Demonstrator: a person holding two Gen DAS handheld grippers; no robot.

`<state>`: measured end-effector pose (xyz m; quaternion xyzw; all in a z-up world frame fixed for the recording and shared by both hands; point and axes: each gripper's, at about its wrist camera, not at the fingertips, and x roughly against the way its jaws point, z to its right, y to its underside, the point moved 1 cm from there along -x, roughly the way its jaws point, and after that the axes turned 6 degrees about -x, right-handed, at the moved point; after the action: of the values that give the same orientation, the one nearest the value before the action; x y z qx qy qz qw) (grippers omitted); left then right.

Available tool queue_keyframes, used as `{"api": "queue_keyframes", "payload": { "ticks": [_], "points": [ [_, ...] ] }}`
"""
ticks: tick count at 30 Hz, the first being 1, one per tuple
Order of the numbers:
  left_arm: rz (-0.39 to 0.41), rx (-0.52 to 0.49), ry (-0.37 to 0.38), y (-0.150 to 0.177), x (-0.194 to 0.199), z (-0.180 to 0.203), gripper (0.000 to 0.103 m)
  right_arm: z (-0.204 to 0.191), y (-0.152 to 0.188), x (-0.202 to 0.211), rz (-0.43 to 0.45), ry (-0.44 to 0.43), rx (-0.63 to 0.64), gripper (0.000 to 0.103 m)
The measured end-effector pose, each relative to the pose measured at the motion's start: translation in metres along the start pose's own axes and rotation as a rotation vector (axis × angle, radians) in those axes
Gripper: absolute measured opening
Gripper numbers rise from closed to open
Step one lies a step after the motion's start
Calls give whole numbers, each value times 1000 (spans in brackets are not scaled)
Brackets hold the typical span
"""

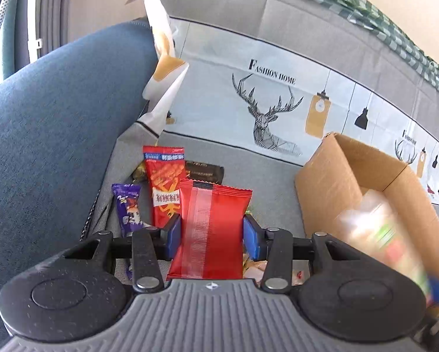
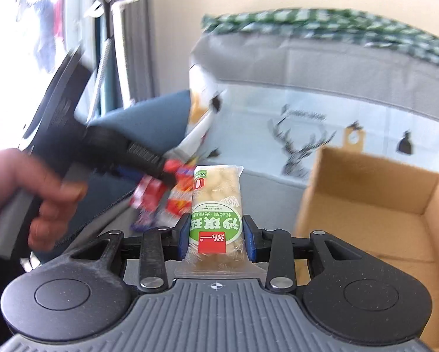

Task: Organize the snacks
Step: 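Lift both held packets and carry them over the cardboard box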

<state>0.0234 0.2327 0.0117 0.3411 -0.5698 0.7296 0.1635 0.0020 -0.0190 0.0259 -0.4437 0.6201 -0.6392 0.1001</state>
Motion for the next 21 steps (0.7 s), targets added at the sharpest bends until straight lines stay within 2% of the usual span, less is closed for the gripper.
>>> {"api": "queue_keyframes", "payload": {
  "ticks": [5, 9, 12, 15, 18, 21],
  "points": [
    [61, -10, 19, -3, 9, 18, 48, 45, -39, 26, 91, 66, -30, 38],
    [135, -41, 44, -4, 20, 46, 48, 96, -60, 39, 138, 169, -11, 38],
    [198, -67, 64, -6, 25, 70, 48, 137, -58, 43, 153, 251, -59, 38],
    [249, -72, 95, -7, 28, 93, 48, 174, -42, 46, 138, 318, -162, 38],
    [280, -78, 125, -7, 27, 115, 48, 188, -34, 54, 141, 375, -161, 37],
    [294, -93, 158, -6, 24, 139, 48, 194, -26, 62, 134, 408, -124, 25]
  ]
}}
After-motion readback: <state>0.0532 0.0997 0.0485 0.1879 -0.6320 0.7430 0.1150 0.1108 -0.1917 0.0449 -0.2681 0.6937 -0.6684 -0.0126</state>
